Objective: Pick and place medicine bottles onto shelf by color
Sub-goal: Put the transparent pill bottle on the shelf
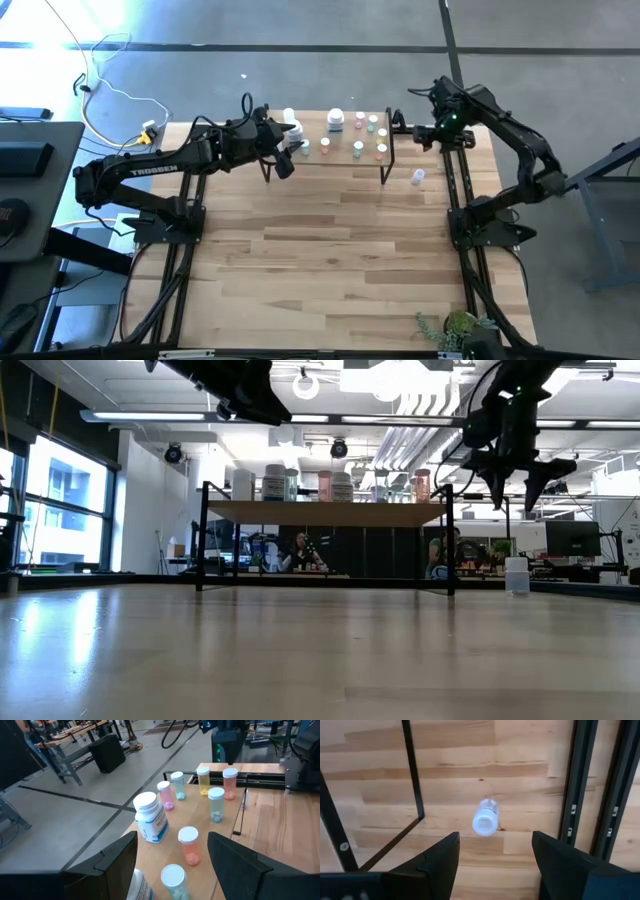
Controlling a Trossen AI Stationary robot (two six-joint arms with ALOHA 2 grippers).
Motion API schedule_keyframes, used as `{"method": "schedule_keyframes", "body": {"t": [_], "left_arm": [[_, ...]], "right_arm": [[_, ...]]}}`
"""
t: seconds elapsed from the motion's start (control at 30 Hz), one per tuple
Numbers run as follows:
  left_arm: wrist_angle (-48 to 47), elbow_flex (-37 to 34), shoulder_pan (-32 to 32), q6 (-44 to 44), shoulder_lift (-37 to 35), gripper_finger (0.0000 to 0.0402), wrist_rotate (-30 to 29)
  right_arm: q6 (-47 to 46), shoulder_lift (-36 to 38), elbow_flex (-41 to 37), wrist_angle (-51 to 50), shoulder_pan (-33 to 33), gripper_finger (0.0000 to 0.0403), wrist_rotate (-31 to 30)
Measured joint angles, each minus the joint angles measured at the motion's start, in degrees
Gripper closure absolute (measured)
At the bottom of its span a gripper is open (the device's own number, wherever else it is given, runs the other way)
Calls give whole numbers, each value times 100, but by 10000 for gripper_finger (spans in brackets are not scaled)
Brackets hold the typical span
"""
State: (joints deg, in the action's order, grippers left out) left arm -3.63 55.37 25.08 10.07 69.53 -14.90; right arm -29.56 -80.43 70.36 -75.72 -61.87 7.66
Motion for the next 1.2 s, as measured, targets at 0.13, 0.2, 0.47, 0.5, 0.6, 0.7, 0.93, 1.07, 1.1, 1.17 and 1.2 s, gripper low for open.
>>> {"method": "schedule_keyframes", "body": {"t": [0.13,0.2,0.47,0.5,0.6,0.7,0.93,1.07,1.1,1.17,1.2], "left_arm": [[-1,0,0,0,-1,172,0],[-1,0,1,0,1,172,-1],[-1,0,0,62,1,172,-2],[-1,0,0,63,0,172,-2],[-1,0,2,63,1,172,-2],[-1,0,0,63,0,172,-2],[-3,0,1,63,1,172,-4],[-3,0,2,61,1,172,-4],[-3,0,2,61,1,172,-4],[-3,0,2,61,0,172,-4],[-3,0,1,61,-1,172,-4]], "right_arm": [[-55,81,-395,120,2,162,21],[-209,224,-796,215,15,162,26],[-604,608,-1623,1257,54,162,337],[-680,620,-1702,1321,80,162,332],[-834,621,-1999,1553,201,162,304],[-955,619,-2265,1960,362,162,305],[-1057,619,-2577,2480,524,163,140],[-1083,619,-2751,2676,542,164,111],[-1110,619,-2791,2676,548,166,117],[-1176,617,-2823,2656,574,174,18],[-1182,617,-2823,2664,579,181,-71]]}}
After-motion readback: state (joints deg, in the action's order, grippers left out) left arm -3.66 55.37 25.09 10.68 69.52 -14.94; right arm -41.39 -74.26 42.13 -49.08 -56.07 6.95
